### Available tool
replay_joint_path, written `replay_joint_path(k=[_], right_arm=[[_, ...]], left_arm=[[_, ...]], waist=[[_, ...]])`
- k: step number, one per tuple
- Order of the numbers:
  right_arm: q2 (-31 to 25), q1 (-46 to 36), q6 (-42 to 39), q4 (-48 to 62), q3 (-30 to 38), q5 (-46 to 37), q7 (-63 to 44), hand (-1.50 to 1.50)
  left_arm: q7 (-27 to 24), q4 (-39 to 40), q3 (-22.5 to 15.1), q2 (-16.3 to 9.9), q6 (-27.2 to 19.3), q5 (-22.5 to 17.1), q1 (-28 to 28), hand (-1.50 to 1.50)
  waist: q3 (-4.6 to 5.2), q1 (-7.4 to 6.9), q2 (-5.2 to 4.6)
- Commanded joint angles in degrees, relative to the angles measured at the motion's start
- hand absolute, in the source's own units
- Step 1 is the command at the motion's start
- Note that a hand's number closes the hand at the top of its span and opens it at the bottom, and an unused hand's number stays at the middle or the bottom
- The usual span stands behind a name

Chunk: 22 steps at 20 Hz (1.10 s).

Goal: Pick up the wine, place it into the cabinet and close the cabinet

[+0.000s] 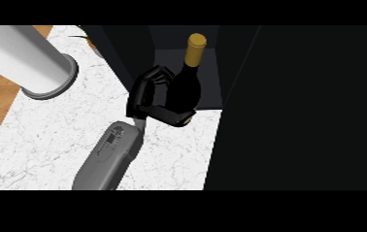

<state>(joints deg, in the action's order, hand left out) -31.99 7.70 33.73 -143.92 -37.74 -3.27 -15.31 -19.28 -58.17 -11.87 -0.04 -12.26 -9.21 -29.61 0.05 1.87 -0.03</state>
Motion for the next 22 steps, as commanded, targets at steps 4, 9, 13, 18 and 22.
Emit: replay_joint_path(k=[4,9,13,18,22], right_arm=[[0.9,3.22,1.01,-8.71,-3.74,-2.3,-3.09,-1.5],[-2.41,5.41,-1.12,-12.5,1.09,2.7,-1.65,-1.5],[-1.64,5.32,-1.37,-11.9,0.21,3.17,-0.32,-1.5],[-1.16,5.01,-1.77,-11.3,-0.63,2.79,0.08,-1.5],[-0.18,5.59,-3.21,-7.16,-0.09,5.28,4.94,-1.5]], left_arm=[[-4.29,11.94,-0.93,0.03,-1.62,-6.75,-8.01,1.5],[-4.22,17.78,-1.72,0.04,-4.12,-10.38,-14.18,1.5],[-4.71,25.41,-0.73,0.04,-4.55,-11.16,-20.05,1.5],[-5.26,31.17,-5.24,0.03,-8.89,-11.31,-22.2,1.5],[-4.9,37.16,-2.56,0.04,-8.18,-14.49,-25.58,1.5]], waist=[[0.05,0.26,-0.12],[0.0,1.11,-0.21],[0.02,2.32,-0.52],[0.03,2.46,-0.46],[-0.04,3.18,-1.0]])
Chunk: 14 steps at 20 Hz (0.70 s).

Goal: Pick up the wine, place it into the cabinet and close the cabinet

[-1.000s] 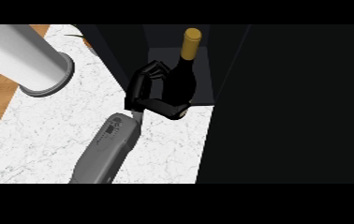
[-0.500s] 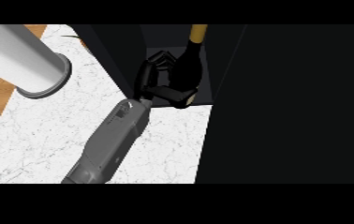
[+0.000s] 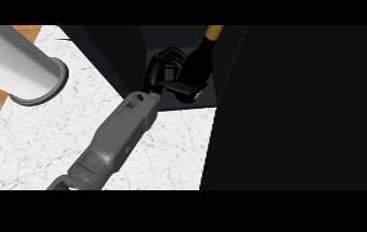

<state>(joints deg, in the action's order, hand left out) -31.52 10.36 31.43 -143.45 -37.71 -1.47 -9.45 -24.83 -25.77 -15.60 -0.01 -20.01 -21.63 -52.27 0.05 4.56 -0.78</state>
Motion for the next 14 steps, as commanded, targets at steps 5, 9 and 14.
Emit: replay_joint_path(k=[5,9,14], right_arm=[[-0.81,3.29,-1.43,-7.24,-1.34,3.25,-0.37,-1.5],[-1.25,4.17,-2.1,-7.25,0.75,4.8,1.16,-1.5],[-1.97,6.28,-3.13,-8.32,-0.87,4.66,2.76,-1.5]], left_arm=[[-1.94,9.7,4.75,0.01,0.22,-3.87,-5.81,1.5],[-0.61,12.51,5.58,0.01,-0.54,-4.54,-9.09,1.5],[-5.25,15.31,6.8,0.01,-2.06,-4.12,-8.55,1.5]], waist=[[0.01,1.04,-0.73],[-0.05,1.45,-0.82],[-0.05,2.36,-0.97]])
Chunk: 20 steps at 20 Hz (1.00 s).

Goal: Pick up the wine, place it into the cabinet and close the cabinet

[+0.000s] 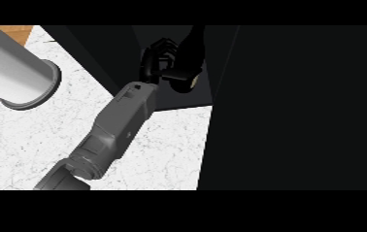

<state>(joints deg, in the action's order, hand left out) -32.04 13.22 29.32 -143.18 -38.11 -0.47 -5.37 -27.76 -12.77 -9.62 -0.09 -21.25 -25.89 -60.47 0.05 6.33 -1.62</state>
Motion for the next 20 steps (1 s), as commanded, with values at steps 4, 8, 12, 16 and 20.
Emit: replay_joint_path(k=[4,8,12,16,20], right_arm=[[1.0,1.83,-0.58,-4.68,-1.68,3.1,0.03,-1.5],[-0.35,3.58,-1.49,-6.76,-2.24,3.14,0.91,-1.5],[-1.61,4.47,-2.48,-7.32,-1.78,3.33,1.06,-1.5],[-1.05,3.58,-2.75,-6.69,-1.54,3.06,1.77,-1.5],[-1.37,4.01,-2.81,-7.75,-1.58,3.34,1.65,-1.5]], left_arm=[[-2.49,4.42,1.02,-1.08,-1.89,0.92,-3.42,1.5],[-2.96,6.15,0.17,-4.93,-2.43,2.52,-4.71,-1.5],[-4.03,7.67,0.14,-5.38,-3.73,3.1,-4.8,-1.5],[-3.4,9.2,-0.09,-5.95,-5.89,3.76,-6.18,-1.5],[-3.87,8.54,1.38,-5.78,-5.55,2.45,-7.34,-1.5]], waist=[[0.02,0.34,-0.62],[0.02,1.01,-0.57],[0.04,1.26,-0.63],[0.08,1.33,-0.87],[0.19,2.08,-1.12]])
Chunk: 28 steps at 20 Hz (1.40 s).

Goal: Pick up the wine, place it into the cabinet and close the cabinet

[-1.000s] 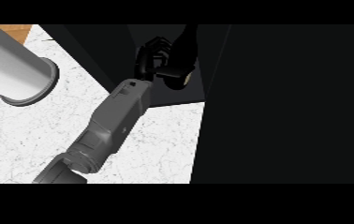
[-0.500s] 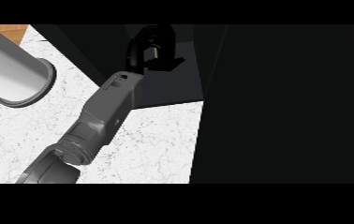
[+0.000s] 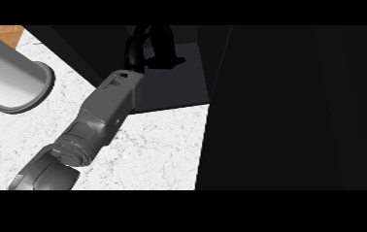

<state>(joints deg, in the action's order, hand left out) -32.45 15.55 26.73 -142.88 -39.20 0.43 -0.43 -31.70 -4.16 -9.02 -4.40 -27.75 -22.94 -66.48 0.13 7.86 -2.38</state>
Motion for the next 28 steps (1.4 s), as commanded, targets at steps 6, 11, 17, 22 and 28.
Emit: replay_joint_path(k=[6,11,17,22,28], right_arm=[[-0.6,1.73,-0.28,-5.53,0.38,2.3,-1.4,-1.5],[-2.34,2.9,-1.04,-8.96,1.81,3.53,-2.35,-1.5],[-3.66,4.61,-0.55,-10.29,2.82,3.21,-4.17,-1.5],[-2.56,3.19,0.59,-10.89,5.22,4.26,-5.86,-1.5],[-2.6,5.42,2.23,-12.14,2.52,1.17,-7.24,-1.5]], left_arm=[[-3.65,-2.62,3.25,0.94,7.35,-2.67,-1.22,-1.5],[-4.81,-4.89,5.35,0.12,15.33,-4.58,-2.7,1.5],[-3.52,-4.57,5.65,2.81,20.37,-4.57,-3.43,-1.5],[-3.3,-5.12,6.02,3.83,21.35,-4.51,-3.96,-1.5],[-2.24,-8.43,4.36,4.38,21.44,-5.51,-1.45,-1.5]], waist=[[0.04,-0.92,0.04],[-0.01,-1.59,0.69],[-0.08,-3.42,1.39],[-0.06,-4.65,1.46],[-0.05,-5.55,2.39]])
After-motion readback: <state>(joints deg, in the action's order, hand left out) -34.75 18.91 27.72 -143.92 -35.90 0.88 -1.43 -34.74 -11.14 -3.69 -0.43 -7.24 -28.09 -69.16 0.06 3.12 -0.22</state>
